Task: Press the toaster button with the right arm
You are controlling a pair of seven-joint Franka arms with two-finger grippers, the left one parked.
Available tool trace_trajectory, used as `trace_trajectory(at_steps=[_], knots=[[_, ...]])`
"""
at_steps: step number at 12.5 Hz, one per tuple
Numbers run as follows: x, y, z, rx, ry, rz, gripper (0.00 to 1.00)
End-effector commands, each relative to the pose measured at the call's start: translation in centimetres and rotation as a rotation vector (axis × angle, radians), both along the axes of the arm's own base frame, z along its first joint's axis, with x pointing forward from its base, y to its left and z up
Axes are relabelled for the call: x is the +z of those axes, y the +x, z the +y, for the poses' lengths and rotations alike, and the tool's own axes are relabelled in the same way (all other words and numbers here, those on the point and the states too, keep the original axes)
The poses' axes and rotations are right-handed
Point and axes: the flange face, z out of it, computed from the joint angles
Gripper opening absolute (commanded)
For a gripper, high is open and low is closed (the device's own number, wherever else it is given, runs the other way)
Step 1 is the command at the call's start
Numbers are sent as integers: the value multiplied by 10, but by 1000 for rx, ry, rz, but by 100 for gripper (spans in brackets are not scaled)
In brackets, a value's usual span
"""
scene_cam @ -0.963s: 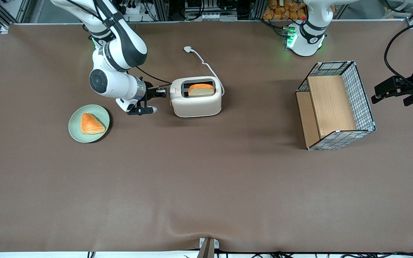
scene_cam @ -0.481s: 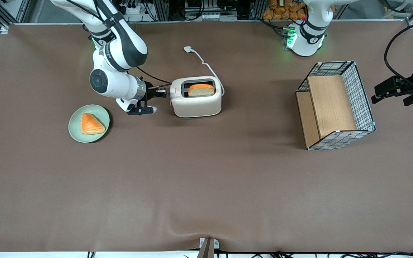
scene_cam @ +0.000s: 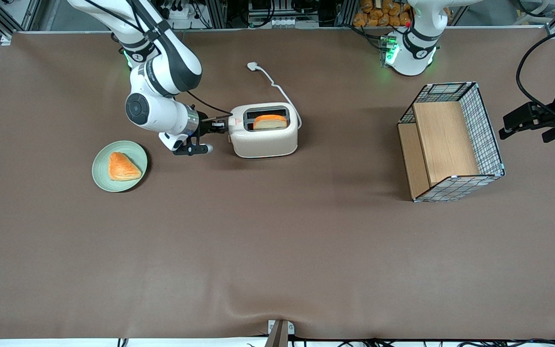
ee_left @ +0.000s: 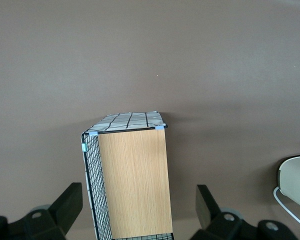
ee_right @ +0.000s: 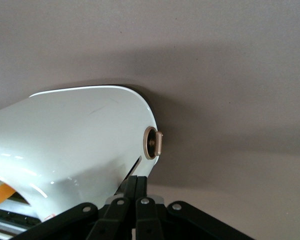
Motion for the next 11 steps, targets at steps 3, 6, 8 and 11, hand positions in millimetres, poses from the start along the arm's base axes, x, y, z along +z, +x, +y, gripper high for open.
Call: trace_trajectory(at_steps=[3, 6, 8, 11], knots=[[-26, -12, 15, -17, 5, -24, 0], [-34, -15, 18, -16, 4, -33, 0], [-39, -15, 19, -19, 5, -40, 0], [-57, -14, 16, -29, 4, -53, 0]])
